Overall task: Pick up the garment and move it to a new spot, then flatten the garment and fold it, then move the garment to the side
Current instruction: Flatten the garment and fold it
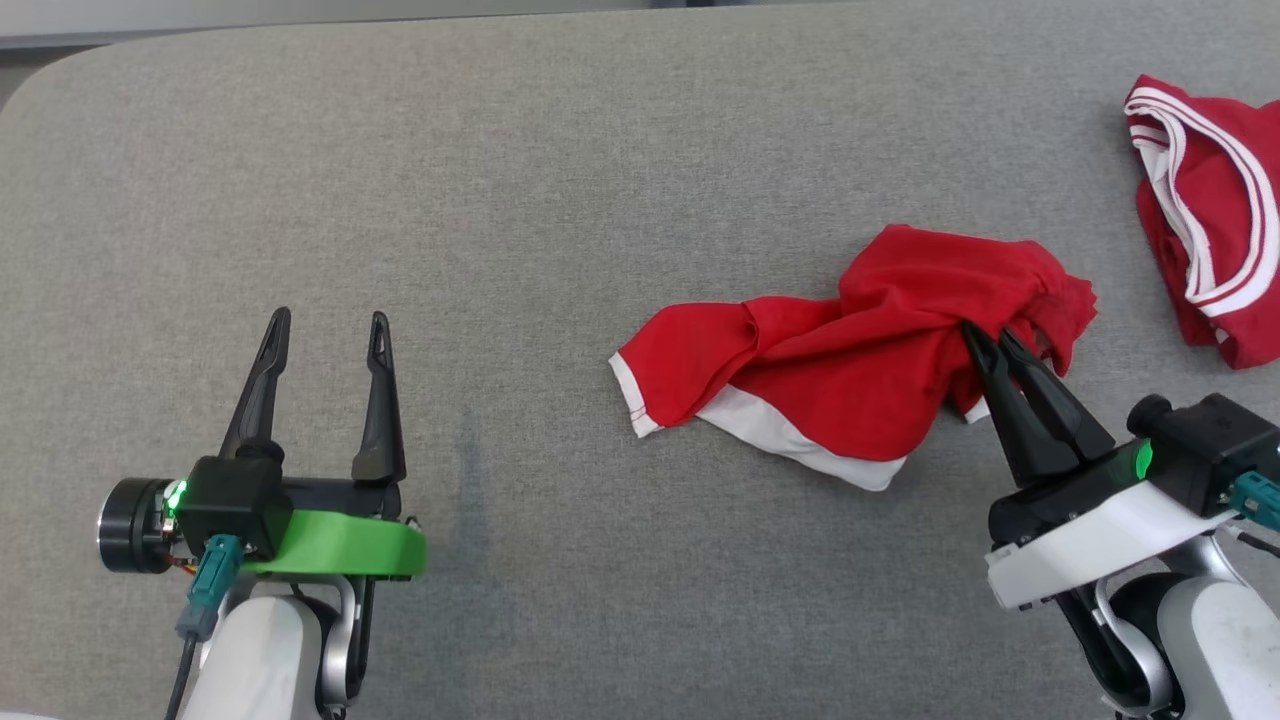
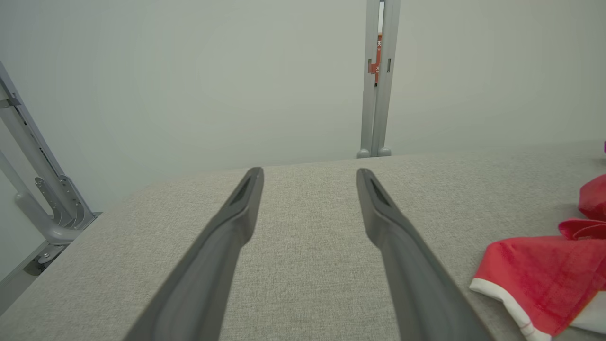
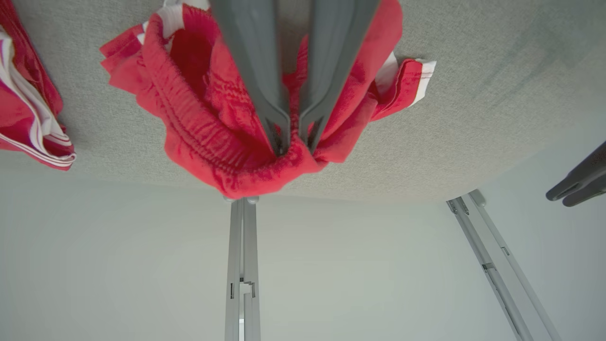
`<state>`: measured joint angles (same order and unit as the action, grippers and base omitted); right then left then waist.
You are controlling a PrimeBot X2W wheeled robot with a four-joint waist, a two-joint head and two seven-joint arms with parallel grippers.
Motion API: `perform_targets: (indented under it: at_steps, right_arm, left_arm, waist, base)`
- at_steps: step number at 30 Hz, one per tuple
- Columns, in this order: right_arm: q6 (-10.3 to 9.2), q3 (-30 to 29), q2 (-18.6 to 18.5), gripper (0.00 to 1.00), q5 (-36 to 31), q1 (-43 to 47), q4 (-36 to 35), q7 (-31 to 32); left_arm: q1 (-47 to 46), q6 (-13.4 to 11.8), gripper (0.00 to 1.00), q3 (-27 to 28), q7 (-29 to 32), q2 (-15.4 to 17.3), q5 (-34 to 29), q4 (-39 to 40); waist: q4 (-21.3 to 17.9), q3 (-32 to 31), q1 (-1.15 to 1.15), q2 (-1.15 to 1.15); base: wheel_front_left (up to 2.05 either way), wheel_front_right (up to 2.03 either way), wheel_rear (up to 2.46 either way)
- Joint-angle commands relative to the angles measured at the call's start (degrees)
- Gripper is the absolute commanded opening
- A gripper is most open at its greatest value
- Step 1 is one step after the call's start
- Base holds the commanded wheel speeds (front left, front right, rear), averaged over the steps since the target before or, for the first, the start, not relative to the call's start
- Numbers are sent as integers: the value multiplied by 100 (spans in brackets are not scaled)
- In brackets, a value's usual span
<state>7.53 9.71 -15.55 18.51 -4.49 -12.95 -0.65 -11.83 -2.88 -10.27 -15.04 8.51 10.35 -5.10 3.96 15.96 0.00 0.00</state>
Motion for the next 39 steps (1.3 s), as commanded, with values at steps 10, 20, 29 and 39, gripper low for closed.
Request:
perform_targets:
  at_steps: [10,20,29,39]
  right_arm:
    - [-9,121,-256,0,150,-1089,1005,168]
    - [-9,741,-254,100,443,-2094,2681,-285]
    - [-10,650,-433,100,545,-1720,2631,-1190]
    - [-9,-553,-262,100,105,-474,1674,-1373]
  left_arm:
    - [-324,149,100,-8,-16,-221,-136,-9]
    - [-480,270,100,10,-16,-379,-234,-124]
    - [-298,276,100,159,-16,-367,-341,-194]
    - [94,231,100,346,-16,-236,-453,-231]
  waist:
    - [558,555,0,0]
    - [695,693,0,0]
    - [369,385,0,0]
    - [-94,-159,0,0]
  base:
    - [0,0,0]
    - [0,0,0]
    - [0,0,0]
    - [0,0,0]
